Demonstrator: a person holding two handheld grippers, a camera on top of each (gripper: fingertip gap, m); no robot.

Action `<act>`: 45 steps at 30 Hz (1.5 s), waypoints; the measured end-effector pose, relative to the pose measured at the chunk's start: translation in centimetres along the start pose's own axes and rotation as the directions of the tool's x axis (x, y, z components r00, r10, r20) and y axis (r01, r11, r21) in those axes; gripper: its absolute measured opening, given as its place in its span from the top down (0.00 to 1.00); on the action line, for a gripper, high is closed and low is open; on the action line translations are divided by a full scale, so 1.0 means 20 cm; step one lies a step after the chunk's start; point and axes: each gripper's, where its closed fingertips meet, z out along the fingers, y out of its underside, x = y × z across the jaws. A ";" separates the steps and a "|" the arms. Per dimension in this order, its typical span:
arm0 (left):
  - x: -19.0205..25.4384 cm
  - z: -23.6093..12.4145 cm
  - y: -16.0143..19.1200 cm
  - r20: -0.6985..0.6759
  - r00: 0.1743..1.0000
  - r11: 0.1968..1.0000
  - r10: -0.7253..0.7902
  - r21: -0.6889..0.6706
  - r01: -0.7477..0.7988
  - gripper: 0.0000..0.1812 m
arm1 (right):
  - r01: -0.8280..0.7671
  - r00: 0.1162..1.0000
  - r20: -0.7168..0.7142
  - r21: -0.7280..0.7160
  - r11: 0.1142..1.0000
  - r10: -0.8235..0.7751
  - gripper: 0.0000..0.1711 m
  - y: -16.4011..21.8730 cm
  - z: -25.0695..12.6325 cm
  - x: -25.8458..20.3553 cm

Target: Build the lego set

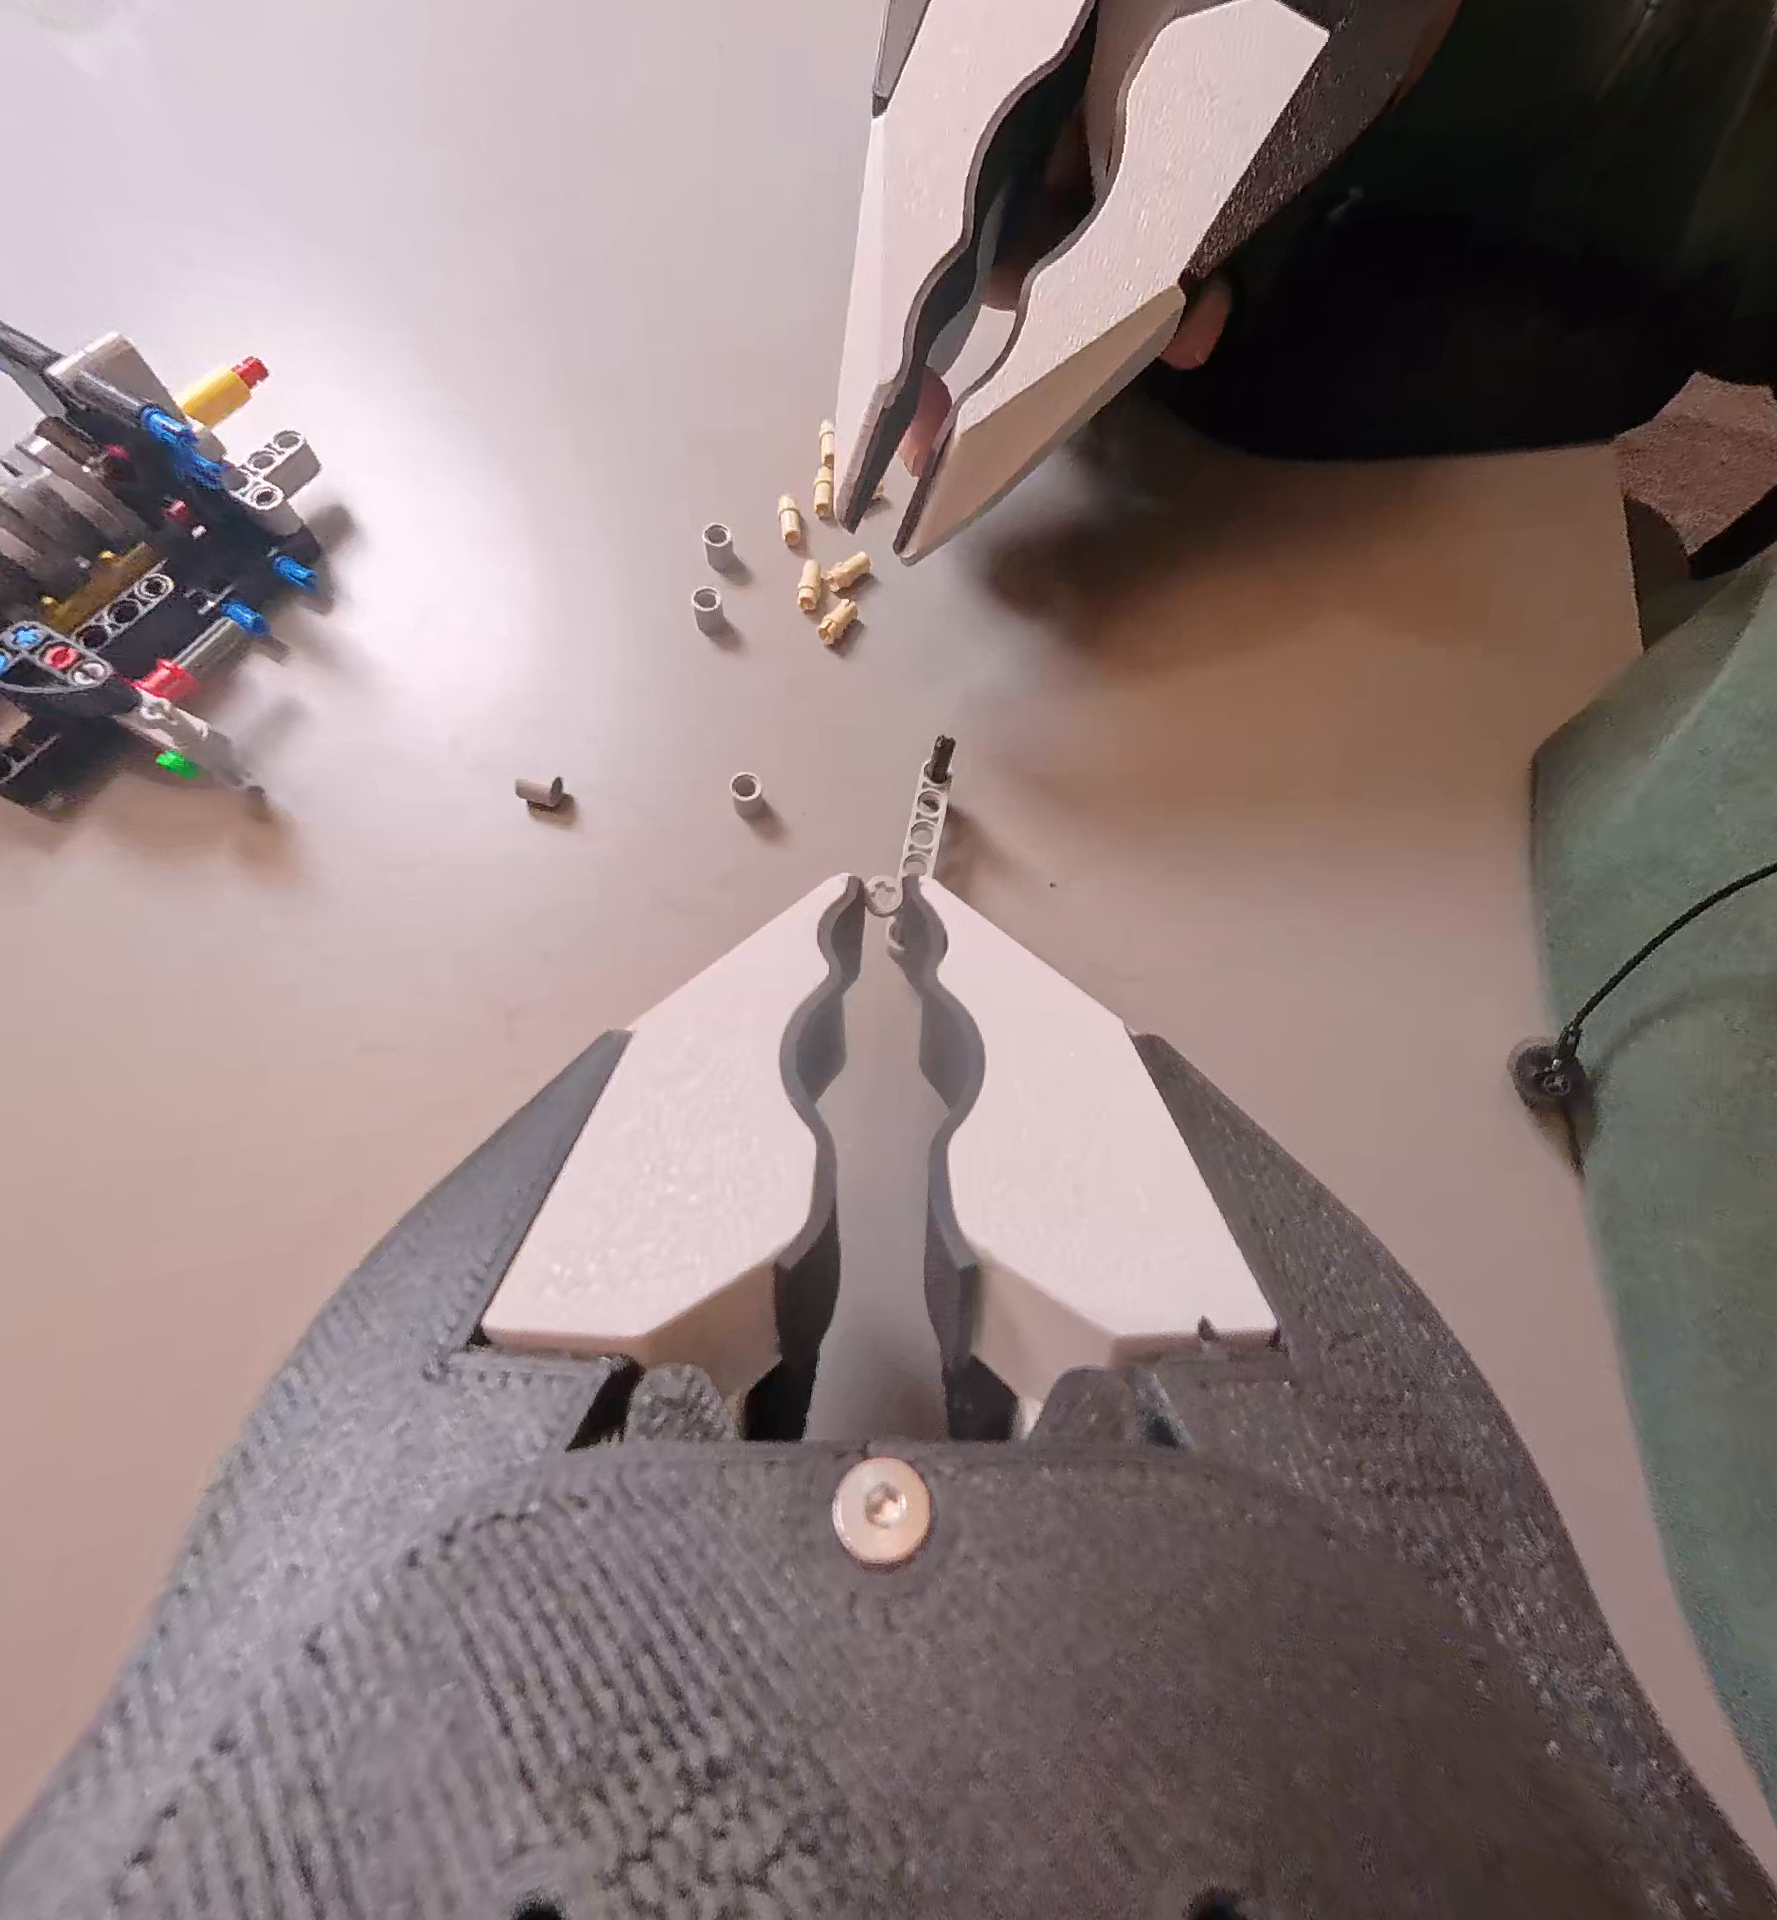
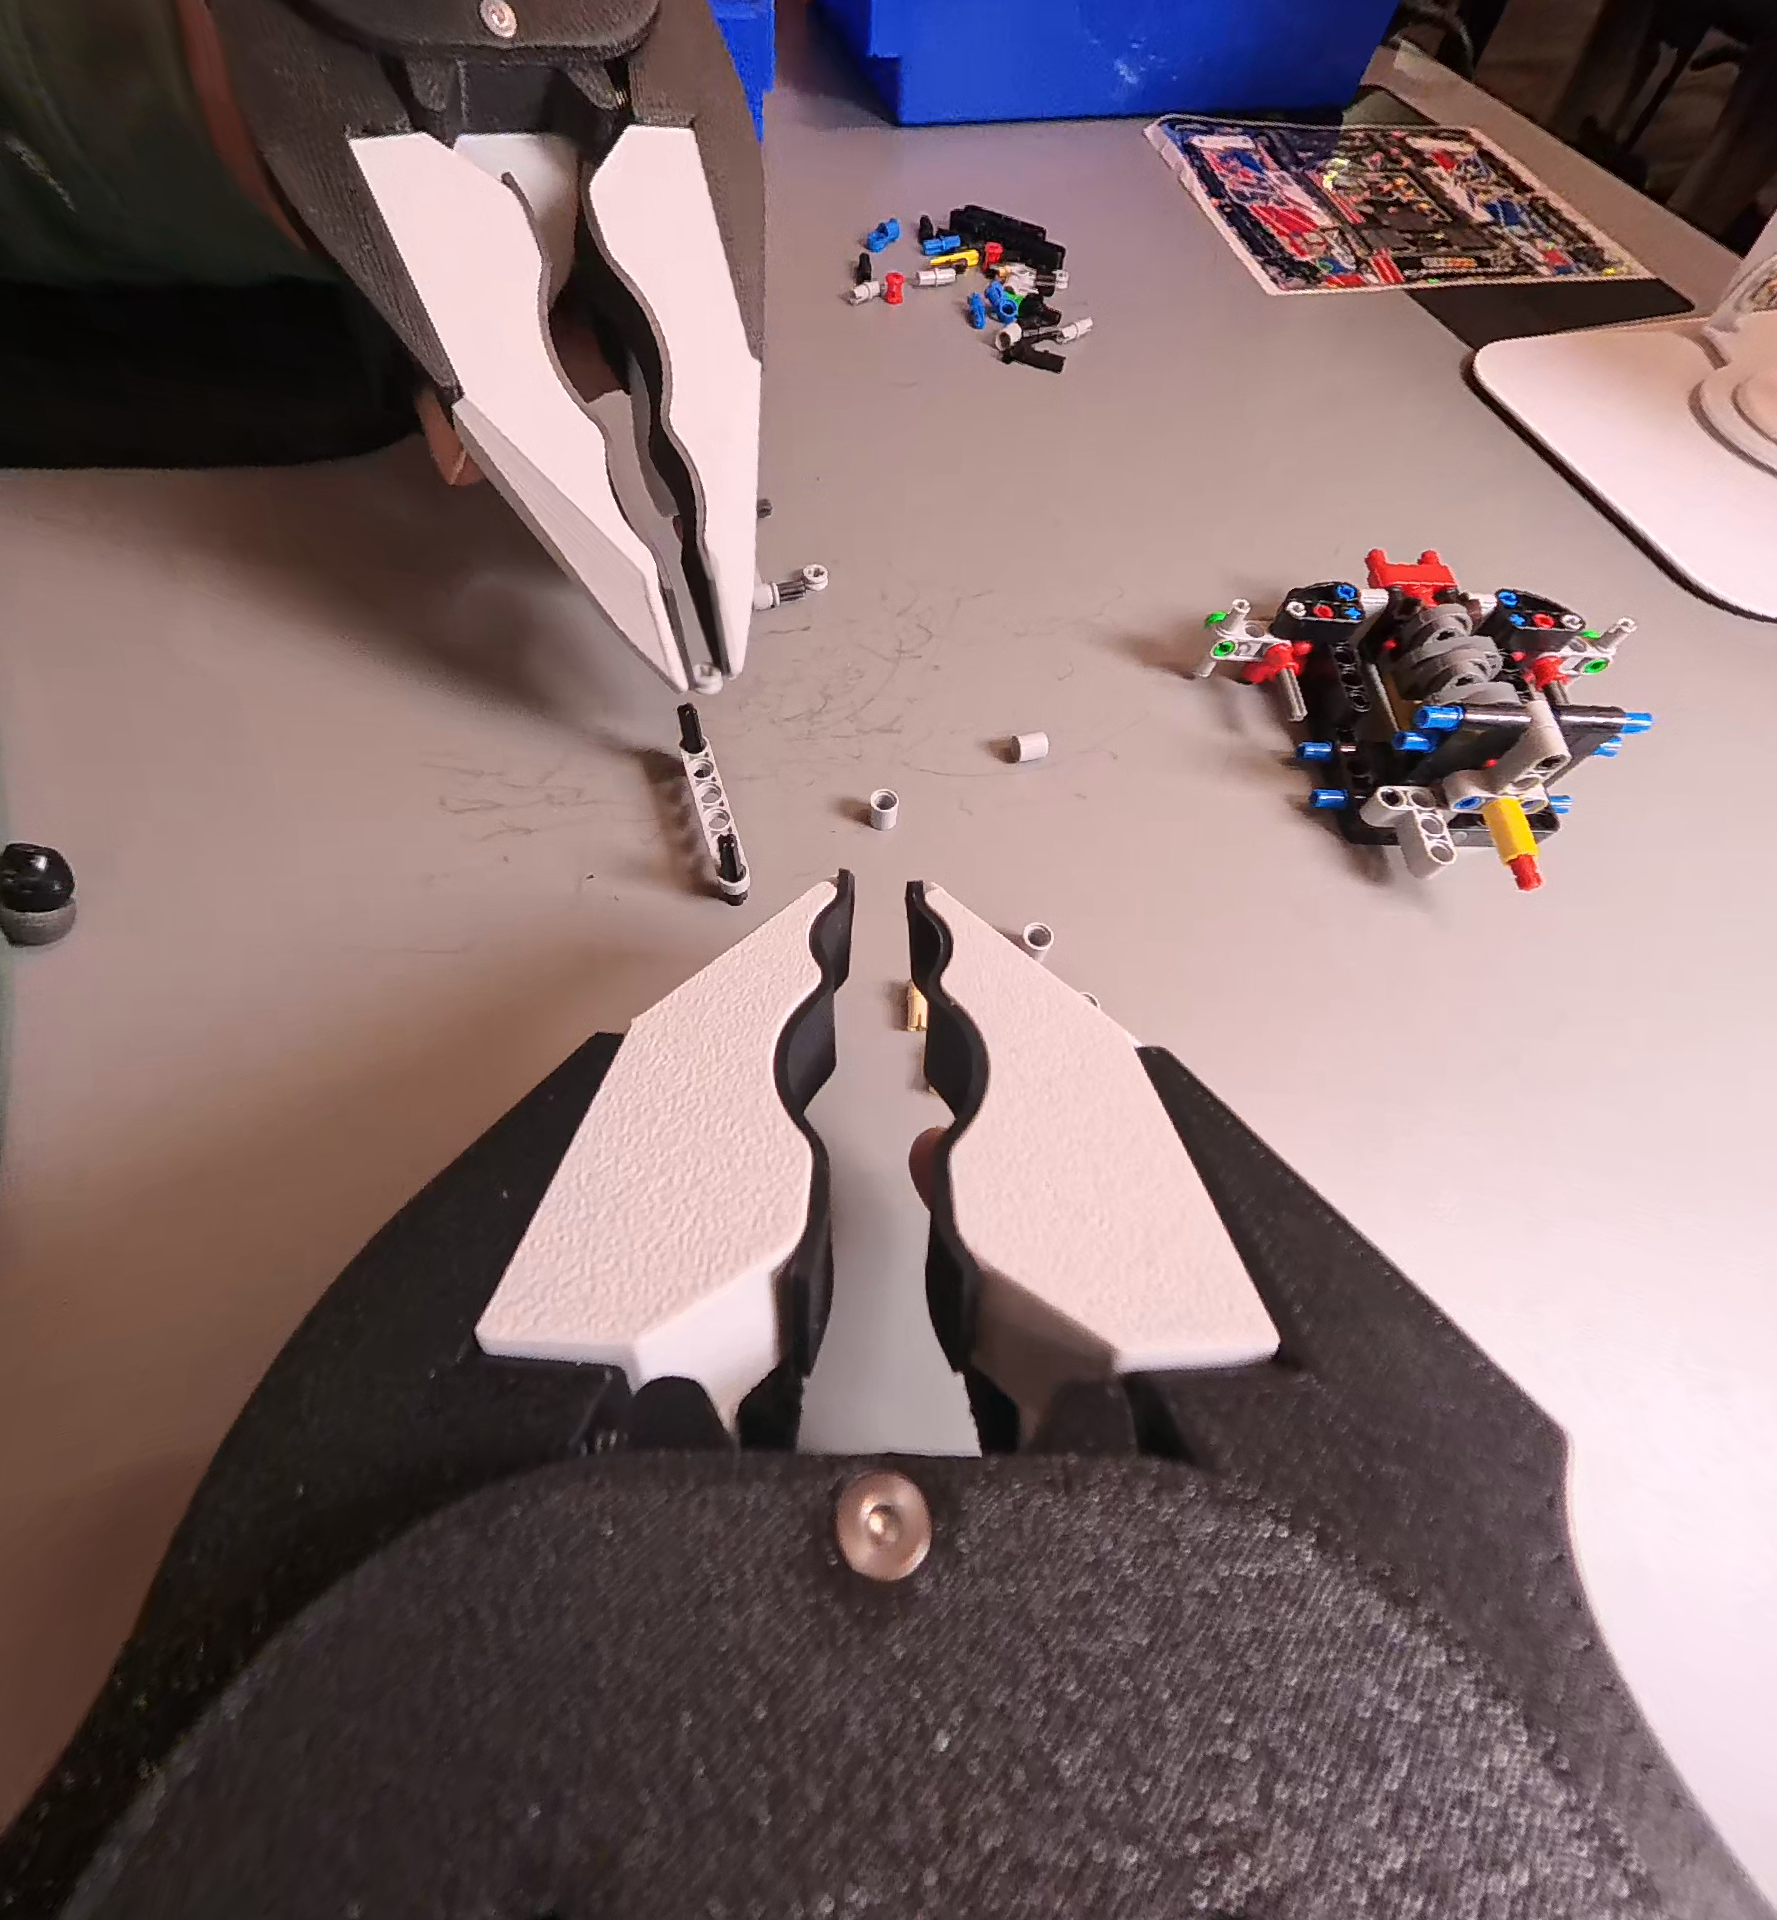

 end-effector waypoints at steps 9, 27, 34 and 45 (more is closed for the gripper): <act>0.02 -0.01 0.01 0.088 0.995 0.999 -0.038 0.001 0.038 0.97 | 0.002 1.000 0.029 0.021 1.000 -0.003 0.96 -0.02 0.02 -0.04; 0.01 0.00 0.02 0.172 0.968 0.983 -0.182 0.018 0.182 0.97 | 0.076 0.994 0.084 -0.017 0.997 -0.074 0.92 -0.01 0.12 -0.17; 0.01 -0.01 0.01 0.215 0.957 0.980 -0.197 0.021 0.197 0.97 | 0.066 0.995 0.077 0.001 0.998 -0.066 0.89 -0.03 0.12 -0.17; 0.02 0.01 0.03 0.234 0.949 0.977 -0.211 0.006 0.215 0.97 | 0.076 0.993 0.087 -0.003 0.997 -0.075 0.87 -0.02 0.14 -0.19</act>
